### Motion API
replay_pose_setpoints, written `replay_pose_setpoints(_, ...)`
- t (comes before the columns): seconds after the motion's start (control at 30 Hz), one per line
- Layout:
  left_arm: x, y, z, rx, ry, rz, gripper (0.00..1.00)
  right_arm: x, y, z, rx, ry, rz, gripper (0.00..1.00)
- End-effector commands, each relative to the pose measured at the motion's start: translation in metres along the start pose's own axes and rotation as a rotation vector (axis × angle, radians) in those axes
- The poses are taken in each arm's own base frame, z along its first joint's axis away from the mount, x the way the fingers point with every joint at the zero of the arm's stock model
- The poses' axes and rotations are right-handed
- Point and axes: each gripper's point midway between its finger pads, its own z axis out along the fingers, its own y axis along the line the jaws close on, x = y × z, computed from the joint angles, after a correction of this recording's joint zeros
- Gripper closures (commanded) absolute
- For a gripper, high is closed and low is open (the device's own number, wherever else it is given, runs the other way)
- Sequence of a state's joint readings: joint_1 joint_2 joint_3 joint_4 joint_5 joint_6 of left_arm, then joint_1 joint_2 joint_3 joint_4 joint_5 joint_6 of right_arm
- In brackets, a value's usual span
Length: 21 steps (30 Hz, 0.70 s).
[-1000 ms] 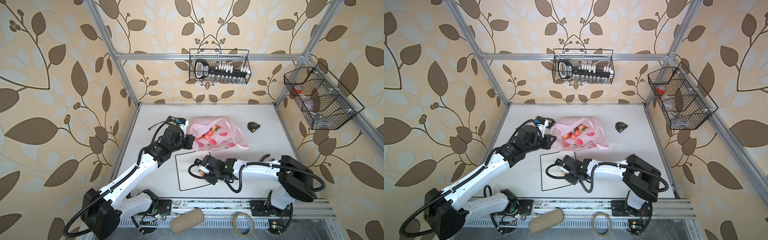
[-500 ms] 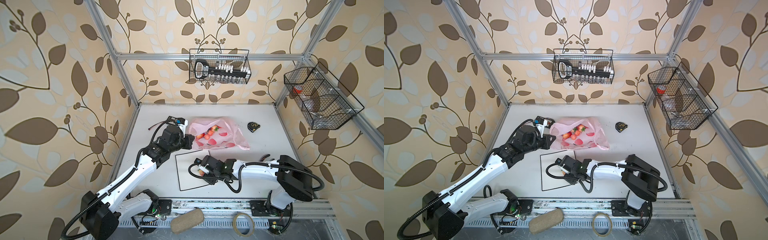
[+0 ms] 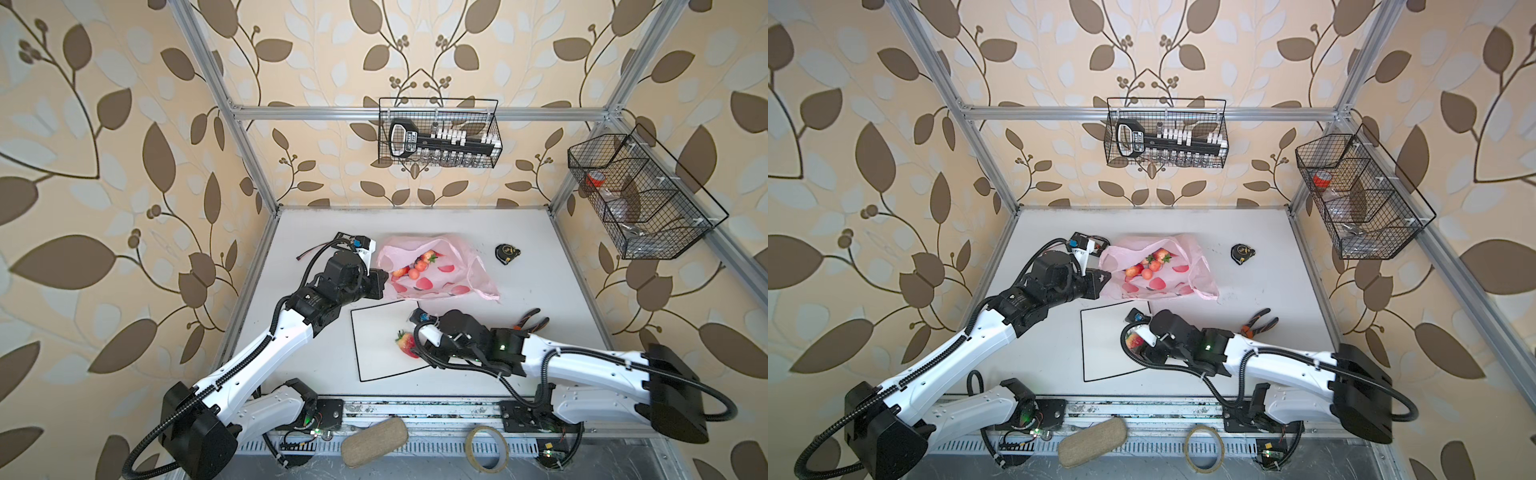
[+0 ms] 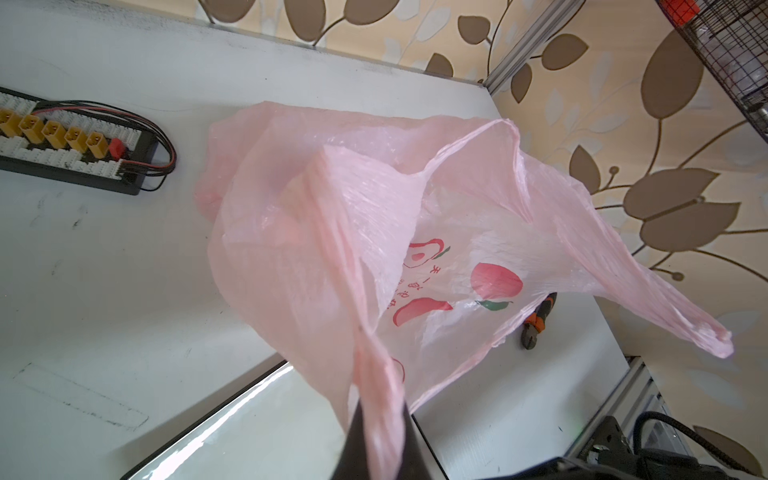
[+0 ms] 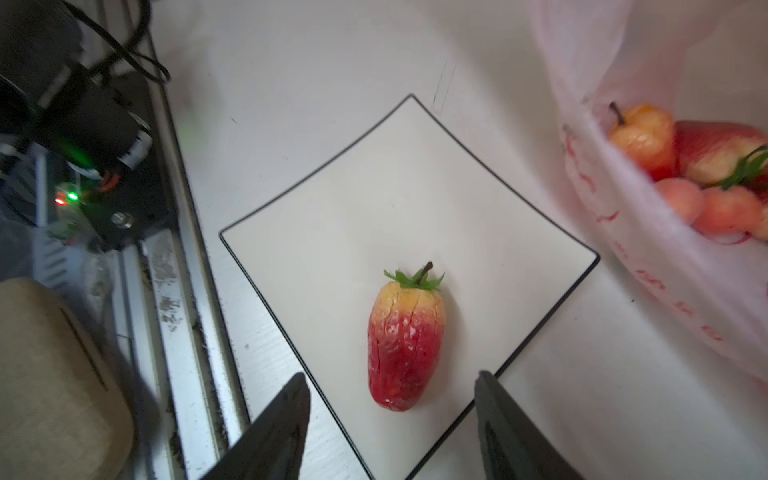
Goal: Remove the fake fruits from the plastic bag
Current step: 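Open the right gripper to drop the strawberry onto the mat, then move the right gripper back over the bag opening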
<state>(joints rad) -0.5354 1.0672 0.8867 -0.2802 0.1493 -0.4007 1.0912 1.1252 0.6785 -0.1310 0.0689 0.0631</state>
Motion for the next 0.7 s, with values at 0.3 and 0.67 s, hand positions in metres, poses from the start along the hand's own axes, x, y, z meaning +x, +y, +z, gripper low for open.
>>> replay_pose_setpoints(0.3, -0.019, -0.008, -0.006, 0.013, -0.044, 0.039, 1.0, -0.093, -0.092, -0.072, 0.347, -0.267, 0.305, 0.57)
replay_pose_setpoints(0.67, -0.019, -0.011, -0.007, 0.023, -0.033, 0.032, 1.0, -0.077, -0.118, 0.023, 0.479, -0.041, 0.395, 0.61)
